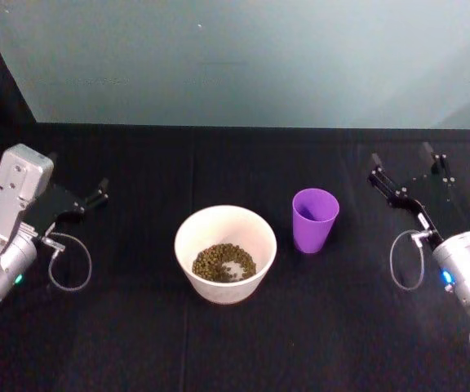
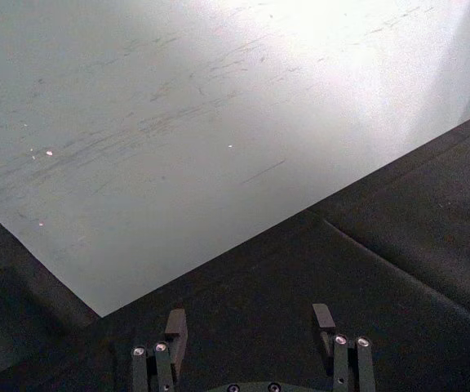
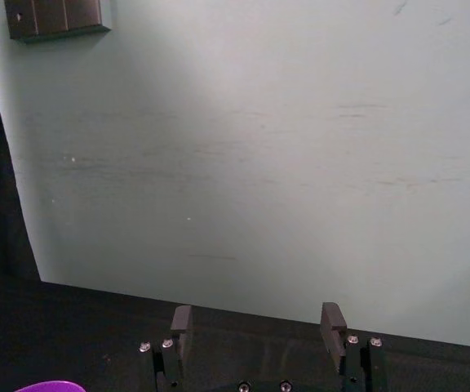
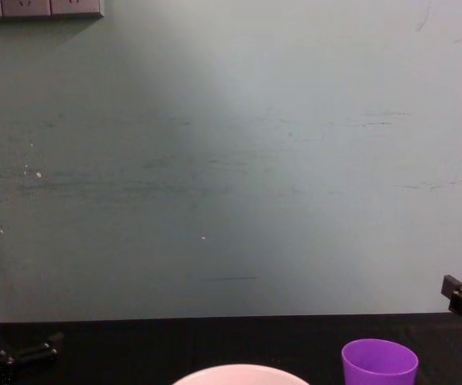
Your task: Pick up the cup and pour the mung beans from the cup into the bowl.
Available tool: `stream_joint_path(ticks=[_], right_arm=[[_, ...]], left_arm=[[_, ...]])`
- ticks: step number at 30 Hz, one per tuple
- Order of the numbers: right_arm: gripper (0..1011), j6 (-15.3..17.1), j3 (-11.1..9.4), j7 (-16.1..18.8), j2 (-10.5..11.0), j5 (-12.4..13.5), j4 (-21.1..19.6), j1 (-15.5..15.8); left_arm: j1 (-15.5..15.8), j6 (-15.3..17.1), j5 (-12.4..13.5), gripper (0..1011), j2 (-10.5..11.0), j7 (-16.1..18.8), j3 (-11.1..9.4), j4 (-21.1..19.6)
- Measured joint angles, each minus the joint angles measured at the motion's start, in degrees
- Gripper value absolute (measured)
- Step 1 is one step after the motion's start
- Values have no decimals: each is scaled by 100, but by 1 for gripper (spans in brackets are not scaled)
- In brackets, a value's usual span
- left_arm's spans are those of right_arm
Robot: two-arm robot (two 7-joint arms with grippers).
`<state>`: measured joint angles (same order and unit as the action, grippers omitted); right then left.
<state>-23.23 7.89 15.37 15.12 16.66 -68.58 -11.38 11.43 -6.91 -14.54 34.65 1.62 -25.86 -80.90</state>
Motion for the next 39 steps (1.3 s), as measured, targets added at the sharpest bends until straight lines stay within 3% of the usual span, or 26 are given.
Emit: stream_joint_path(ticks=[39], right_arm=[[1003, 0, 0, -9, 0, 0, -3, 0]], left_arm=[[0, 0, 0, 1000, 0, 0, 0, 0]])
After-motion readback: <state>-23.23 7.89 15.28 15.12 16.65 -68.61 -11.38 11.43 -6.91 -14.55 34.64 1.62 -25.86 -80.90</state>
